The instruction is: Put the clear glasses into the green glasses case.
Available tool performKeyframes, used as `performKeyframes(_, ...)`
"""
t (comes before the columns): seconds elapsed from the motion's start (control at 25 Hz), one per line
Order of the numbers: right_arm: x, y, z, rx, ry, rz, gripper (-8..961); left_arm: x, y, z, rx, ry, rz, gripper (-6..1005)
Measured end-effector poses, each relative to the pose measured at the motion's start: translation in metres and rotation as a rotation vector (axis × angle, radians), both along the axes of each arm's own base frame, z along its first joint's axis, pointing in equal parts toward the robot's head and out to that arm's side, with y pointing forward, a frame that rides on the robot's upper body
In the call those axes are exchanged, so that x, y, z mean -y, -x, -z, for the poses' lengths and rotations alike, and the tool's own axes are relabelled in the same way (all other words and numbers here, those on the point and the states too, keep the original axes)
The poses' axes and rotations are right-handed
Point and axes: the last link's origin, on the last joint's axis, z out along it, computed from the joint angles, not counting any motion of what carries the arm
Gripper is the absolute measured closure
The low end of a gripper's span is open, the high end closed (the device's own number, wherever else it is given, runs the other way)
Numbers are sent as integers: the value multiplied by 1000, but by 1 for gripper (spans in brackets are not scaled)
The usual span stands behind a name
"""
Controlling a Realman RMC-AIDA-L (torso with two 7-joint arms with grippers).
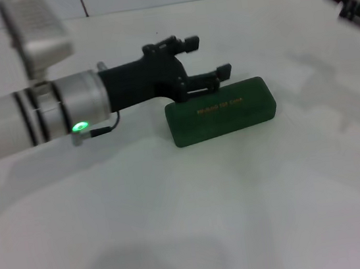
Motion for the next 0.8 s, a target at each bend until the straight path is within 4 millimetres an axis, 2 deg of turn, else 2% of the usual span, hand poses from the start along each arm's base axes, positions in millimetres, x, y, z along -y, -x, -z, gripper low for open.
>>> performKeyframes(0.16,7,19,0,126,268,-189,208,28,20,-25,104,-36,93,106)
performKeyframes(0.32,13,27,3,203,413,-286,208,59,37,-29,144,-71,190,106)
performKeyframes(0.56,10,35,22,282,470,-314,208,79,52,-30,155,-85,187,106)
performKeyframes(0.8,7,38,28,297,475,-309,208,88,59,-28,149,-75,176,106)
